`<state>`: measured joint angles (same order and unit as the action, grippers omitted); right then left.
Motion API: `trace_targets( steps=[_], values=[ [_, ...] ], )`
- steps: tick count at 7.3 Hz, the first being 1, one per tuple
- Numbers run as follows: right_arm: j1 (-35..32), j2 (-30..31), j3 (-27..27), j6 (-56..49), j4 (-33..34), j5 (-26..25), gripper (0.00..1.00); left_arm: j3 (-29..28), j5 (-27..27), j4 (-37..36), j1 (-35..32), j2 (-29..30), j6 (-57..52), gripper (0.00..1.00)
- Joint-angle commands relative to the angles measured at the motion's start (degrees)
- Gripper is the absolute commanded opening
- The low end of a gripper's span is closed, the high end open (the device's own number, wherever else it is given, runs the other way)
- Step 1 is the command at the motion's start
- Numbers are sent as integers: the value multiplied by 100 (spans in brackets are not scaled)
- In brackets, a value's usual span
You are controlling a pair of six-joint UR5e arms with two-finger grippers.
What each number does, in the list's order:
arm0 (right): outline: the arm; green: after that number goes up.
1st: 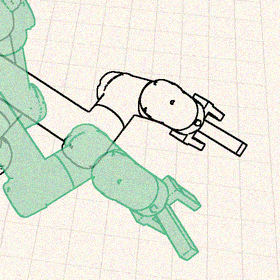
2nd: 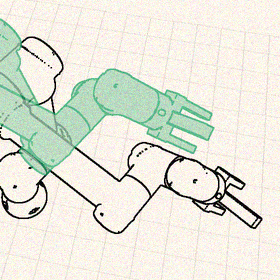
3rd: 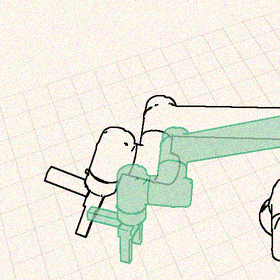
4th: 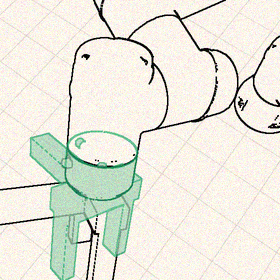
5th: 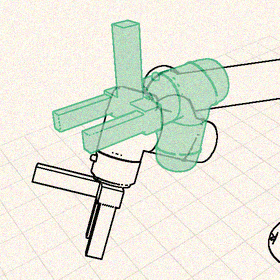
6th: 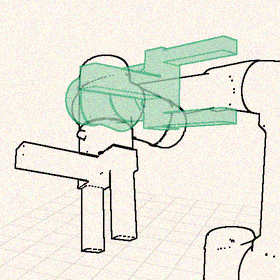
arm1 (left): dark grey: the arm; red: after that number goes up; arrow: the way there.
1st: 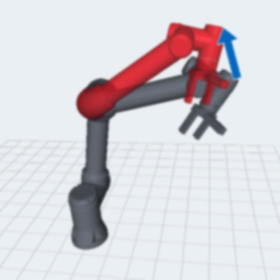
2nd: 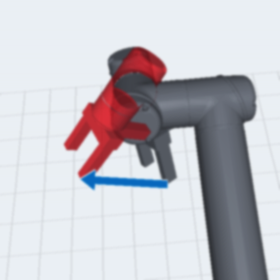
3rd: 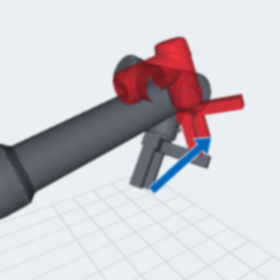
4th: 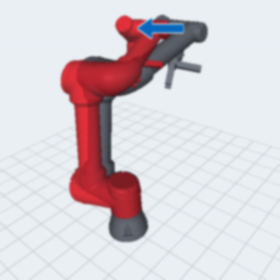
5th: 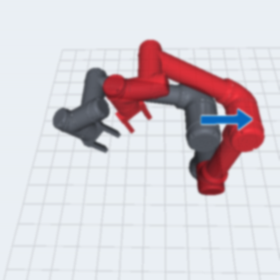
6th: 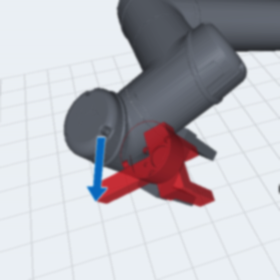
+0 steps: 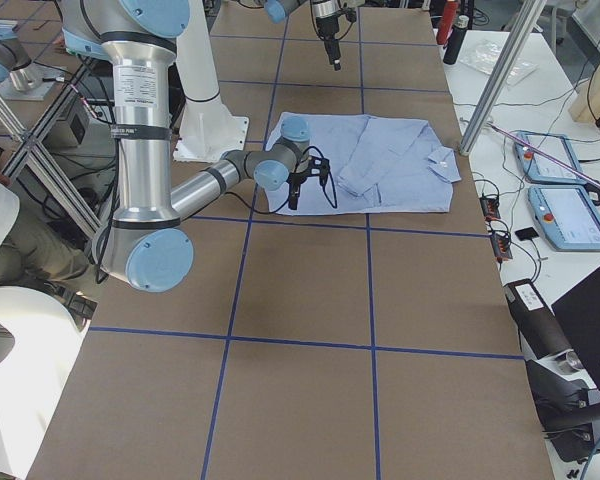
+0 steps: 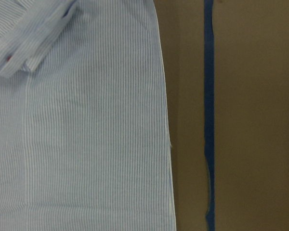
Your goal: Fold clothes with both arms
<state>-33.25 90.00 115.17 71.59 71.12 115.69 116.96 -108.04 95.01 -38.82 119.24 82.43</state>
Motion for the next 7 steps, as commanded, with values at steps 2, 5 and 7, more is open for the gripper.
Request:
trace_targets(
  steps=[2, 5, 7],
  values=[
    [837, 148, 67, 637, -45, -513, 100, 2, -7, 9, 6, -50, 19, 99],
    [829, 280, -46, 646, -27, -407, 100, 28, 11, 9, -3, 3, 45, 99],
    [837, 281, -100, 646, -28, -285, 97, 72, 11, 9, -11, -6, 45, 99]
  ],
)
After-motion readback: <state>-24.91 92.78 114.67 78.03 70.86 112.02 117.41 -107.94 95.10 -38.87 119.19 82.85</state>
